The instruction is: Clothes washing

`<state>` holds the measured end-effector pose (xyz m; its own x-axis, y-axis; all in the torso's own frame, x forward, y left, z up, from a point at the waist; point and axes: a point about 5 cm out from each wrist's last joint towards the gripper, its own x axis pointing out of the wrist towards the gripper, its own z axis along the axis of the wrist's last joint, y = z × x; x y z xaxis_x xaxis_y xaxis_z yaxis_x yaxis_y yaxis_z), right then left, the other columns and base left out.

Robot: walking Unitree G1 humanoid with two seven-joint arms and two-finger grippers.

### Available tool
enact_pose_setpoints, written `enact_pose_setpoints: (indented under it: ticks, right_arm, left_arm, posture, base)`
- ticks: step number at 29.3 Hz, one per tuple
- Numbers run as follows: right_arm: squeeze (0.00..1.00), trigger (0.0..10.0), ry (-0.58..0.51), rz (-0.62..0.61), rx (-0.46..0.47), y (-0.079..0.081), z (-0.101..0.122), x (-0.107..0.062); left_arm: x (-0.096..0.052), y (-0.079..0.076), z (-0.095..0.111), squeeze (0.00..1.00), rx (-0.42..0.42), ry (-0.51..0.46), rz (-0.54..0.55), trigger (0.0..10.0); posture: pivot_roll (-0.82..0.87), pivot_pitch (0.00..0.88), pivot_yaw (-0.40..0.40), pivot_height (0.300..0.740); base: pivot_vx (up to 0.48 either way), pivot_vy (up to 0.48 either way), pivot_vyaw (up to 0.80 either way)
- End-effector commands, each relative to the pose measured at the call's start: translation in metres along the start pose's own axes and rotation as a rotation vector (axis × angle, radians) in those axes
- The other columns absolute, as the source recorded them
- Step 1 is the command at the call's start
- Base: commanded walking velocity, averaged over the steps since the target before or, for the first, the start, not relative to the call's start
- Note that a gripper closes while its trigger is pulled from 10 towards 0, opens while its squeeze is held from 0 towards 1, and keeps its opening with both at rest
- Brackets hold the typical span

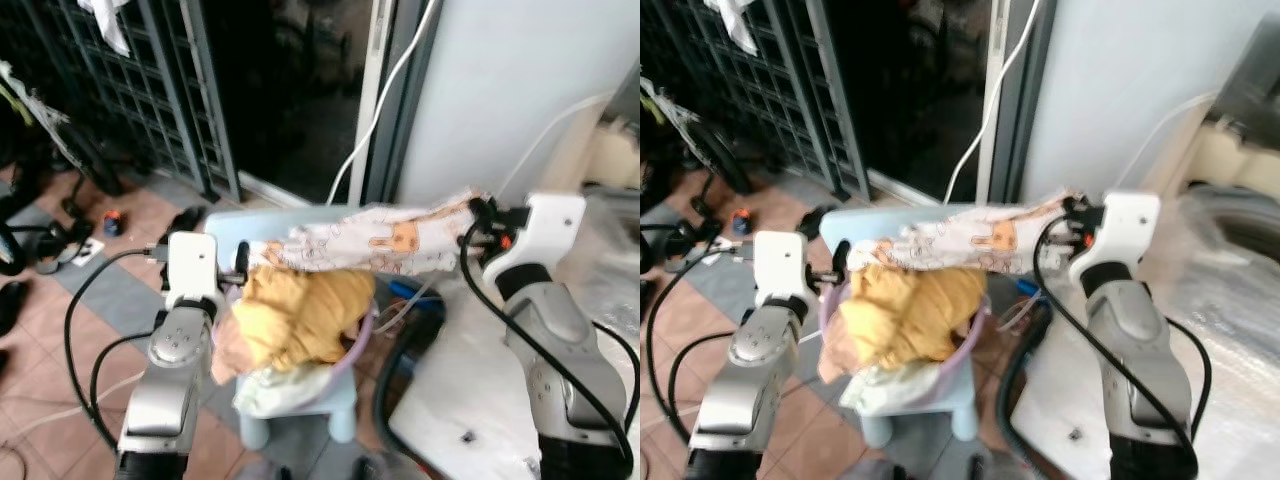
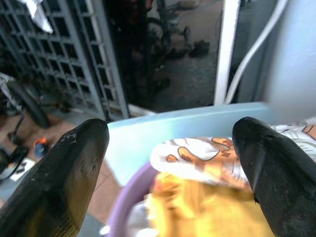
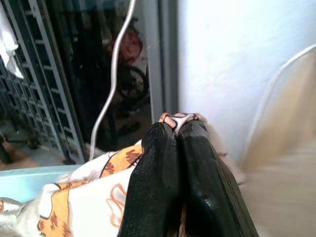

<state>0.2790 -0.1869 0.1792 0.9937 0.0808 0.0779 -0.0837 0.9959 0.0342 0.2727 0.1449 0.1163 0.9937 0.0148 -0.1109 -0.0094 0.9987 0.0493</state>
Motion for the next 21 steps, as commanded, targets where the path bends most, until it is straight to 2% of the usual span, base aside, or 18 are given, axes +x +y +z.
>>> enact_pose_setpoints:
  ticks: [1,3,6,9,11,12,13,14,16,18,19,21]
  right_arm:
    - [0.0,10.0,-0.021,-0.034,-0.024,-0.006,0.002,0.001]
    - [0.0,10.0,-0.021,-0.046,-0.024,-0.007,0.001,0.0]
    - [0.0,10.0,-0.04,-0.058,-0.087,-0.006,0.002,-0.002]
    - [0.0,10.0,-0.047,-0.165,-0.162,-0.018,0.005,-0.001]
    - [0.0,10.0,-0.047,-0.187,-0.166,-0.022,0.005,0.0]
    - [0.0,10.0,-0.053,-0.239,-0.17,-0.031,0.008,0.003]
    - [0.0,10.0,-0.069,-0.332,-0.187,-0.048,0.016,0.011]
    - [0.0,10.0,-0.069,-0.332,-0.187,-0.048,0.016,0.011]
    - [0.0,10.0,-0.086,-0.381,-0.186,-0.06,0.023,0.018]
    - [0.0,10.0,-0.079,-0.412,-0.172,-0.072,0.03,0.031]
    - [0.0,10.0,-0.079,-0.412,-0.172,-0.072,0.03,0.031]
    - [0.0,10.0,-0.056,-0.43,-0.165,-0.08,0.035,0.044]
  left_arm:
    - [0.0,-0.002,0.003,0.0,-0.006,-0.024,-0.001,10.0]
    - [-0.001,-0.001,0.003,0.0,-0.002,-0.021,-0.004,10.0]
    - [-0.001,0.0,0.0,0.0,0.002,-0.013,-0.005,10.0]
    - [0.0,-0.001,0.0,0.0,-0.004,-0.012,-0.008,10.0]
    - [0.0,-0.001,0.0,0.0,-0.006,-0.012,-0.009,10.0]
    - [0.001,-0.002,0.0,0.0,-0.008,-0.013,-0.011,10.0]
    - [0.002,-0.004,0.002,0.0,-0.012,-0.018,-0.015,10.0]
    - [0.002,-0.004,0.002,0.0,-0.012,-0.018,-0.015,10.0]
    - [0.002,-0.005,0.002,0.0,-0.015,-0.021,-0.018,10.0]
    - [0.002,-0.006,0.003,0.0,-0.02,-0.026,-0.029,10.0]
    - [0.002,-0.006,0.003,0.0,-0.02,-0.026,-0.029,10.0]
    - [0.002,-0.007,0.004,0.0,-0.023,-0.029,-0.037,10.0]
  posture:
    - [-0.03,0.0,0.062,0.74]
    - [-0.04,0.0,0.066,0.74]
    - [-0.04,0.0,0.072,0.74]
    - [-0.05,0.0,0.074,0.74]
    - [-0.05,0.0,0.074,0.74]
    - [-0.05,0.0,0.074,0.74]
    - [-0.06,0.0,0.078,0.74]
    - [-0.06,0.0,0.078,0.74]
    - [-0.06,0.0,0.081,0.74]
    - [-0.06,0.0,0.083,0.74]
    - [-0.06,0.0,0.083,0.74]
    - [-0.06,0.0,0.077,0.74]
  base:
    - [0.0,0.0,0.0]
    - [0.0,0.0,0.0]
    - [0.0,0.0,0.0]
    - [0.0,0.0,-0.54]
    - [0.0,0.0,-0.8]
    - [0.0,0.0,-0.8]
    - [0.0,0.0,-0.8]
    - [0.0,0.0,-0.8]
    - [0.0,0.0,-0.8]
    - [0.0,0.0,-0.8]
    - [0.0,0.0,-0.8]
    - [0.0,0.0,-0.66]
